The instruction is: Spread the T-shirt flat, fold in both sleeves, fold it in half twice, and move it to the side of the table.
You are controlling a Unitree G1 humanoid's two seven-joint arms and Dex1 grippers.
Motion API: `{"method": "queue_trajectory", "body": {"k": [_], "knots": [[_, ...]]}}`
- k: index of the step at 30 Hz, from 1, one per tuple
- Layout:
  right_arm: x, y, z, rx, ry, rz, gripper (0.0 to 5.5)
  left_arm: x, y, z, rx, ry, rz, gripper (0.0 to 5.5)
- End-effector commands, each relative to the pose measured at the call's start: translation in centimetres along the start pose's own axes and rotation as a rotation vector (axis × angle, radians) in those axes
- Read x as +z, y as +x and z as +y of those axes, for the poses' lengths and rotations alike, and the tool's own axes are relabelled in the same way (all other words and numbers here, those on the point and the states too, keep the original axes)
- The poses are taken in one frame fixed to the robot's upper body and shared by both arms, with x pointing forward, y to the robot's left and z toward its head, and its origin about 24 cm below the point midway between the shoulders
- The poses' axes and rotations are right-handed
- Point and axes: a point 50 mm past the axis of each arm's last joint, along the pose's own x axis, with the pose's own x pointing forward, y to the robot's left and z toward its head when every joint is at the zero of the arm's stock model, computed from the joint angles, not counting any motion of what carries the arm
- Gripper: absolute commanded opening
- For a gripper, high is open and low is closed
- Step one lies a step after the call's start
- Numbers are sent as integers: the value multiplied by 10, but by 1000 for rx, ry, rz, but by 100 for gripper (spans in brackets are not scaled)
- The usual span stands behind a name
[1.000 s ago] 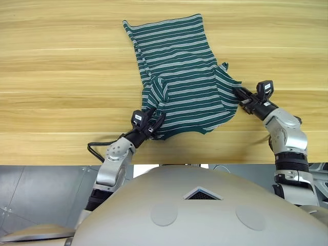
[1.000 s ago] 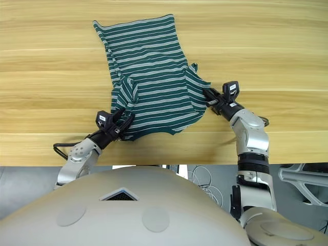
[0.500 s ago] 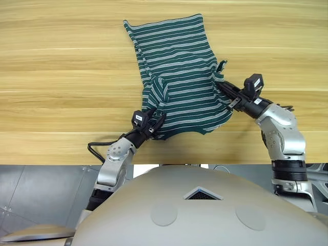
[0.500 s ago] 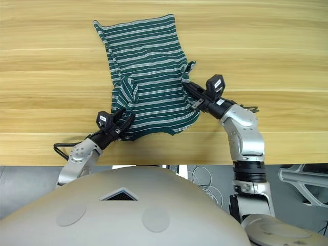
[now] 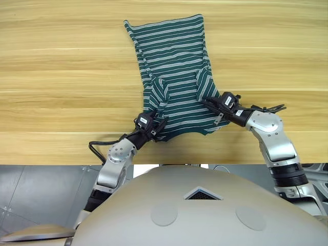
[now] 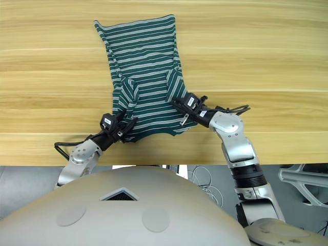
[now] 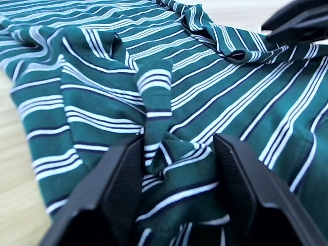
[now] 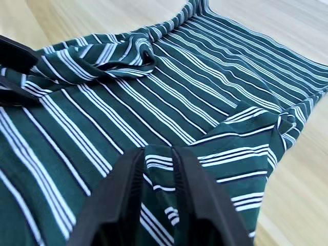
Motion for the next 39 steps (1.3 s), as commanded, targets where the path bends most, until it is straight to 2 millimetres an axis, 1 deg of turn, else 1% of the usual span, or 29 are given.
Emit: {"method": "queue_trajectory", "body": {"k": [1,5,7,9,11,12,13,14,15,16,18,19,20,22,23,24,25,27,28,29,30,31,33,35,36,38,39], "knots": [[1,-12,-8,-4,-41,34,161,-27,-16,3,-6,28,170,226],[14,-16,-12,-6,-24,-42,239,-32,-24,12,-16,90,219,226],[25,-23,-22,-31,-45,-92,239,-36,-29,16,-26,122,247,226],[33,-34,-36,-55,-71,-134,239,-38,-34,22,-28,154,268,226],[35,-44,-47,-56,-123,-149,239,-34,-36,26,-20,169,255,226],[34,-48,-49,-41,-167,-155,239,-27,-34,25,-23,142,214,226],[31,-52,-51,-23,-225,-153,239,-15,-31,20,-29,55,136,226],[25,-56,-53,-2,-253,-149,239,-2,-29,11,-61,-18,54,226],[15,-60,-54,24,-284,-118,239,11,-29,4,-88,-70,-15,226],[6,-63,-54,47,-300,-93,239,21,-30,0,-110,-93,-60,226],[-13,-71,-59,59,-351,-14,239,41,-36,3,-122,-72,-129,226],[-19,-74,-61,68,-375,15,239,56,-41,4,-128,-66,-189,226],[-25,-75,-61,96,-395,38,239,72,-47,5,-141,-72,-260,226],[-33,-73,-57,166,-427,68,239,99,-60,7,-182,-138,-407,226],[-36,-72,-55,194,-449,75,239,106,-65,9,-192,-144,-446,226],[-39,-70,-54,228,-468,81,239,109,-69,16,-178,-111,-456,226],[-41,-69,-55,249,-481,87,239,109,-72,22,-161,-74,-449,226],[-44,-66,-62,268,-546,132,239,99,-81,41,-111,92,-371,226],[-45,-64,-65,277,-580,151,239,90,-87,53,-81,181,-306,226],[-46,-61,-66,297,-607,164,239,75,-95,69,-46,282,-203,226],[-46,-57,-64,327,-632,167,242,60,-105,88,3,380,-88,243],[-47,-53,-62,353,-651,168,257,49,-115,101,28,437,-7,251],[-45,-45,-59,391,-688,156,286,33,-129,118,57,520,118,285],[-41,-37,-58,411,-731,136,312,21,-134,128,46,625,227,312],[-39,-34,-57,428,-752,128,312,16,-133,130,20,686,265,312],[-38,-28,-54,464,-780,117,312,9,-128,129,-38,753,291,312],[-38,-26,-52,486,-781,108,312,8,-124,125,-81,763,281,312]]}}
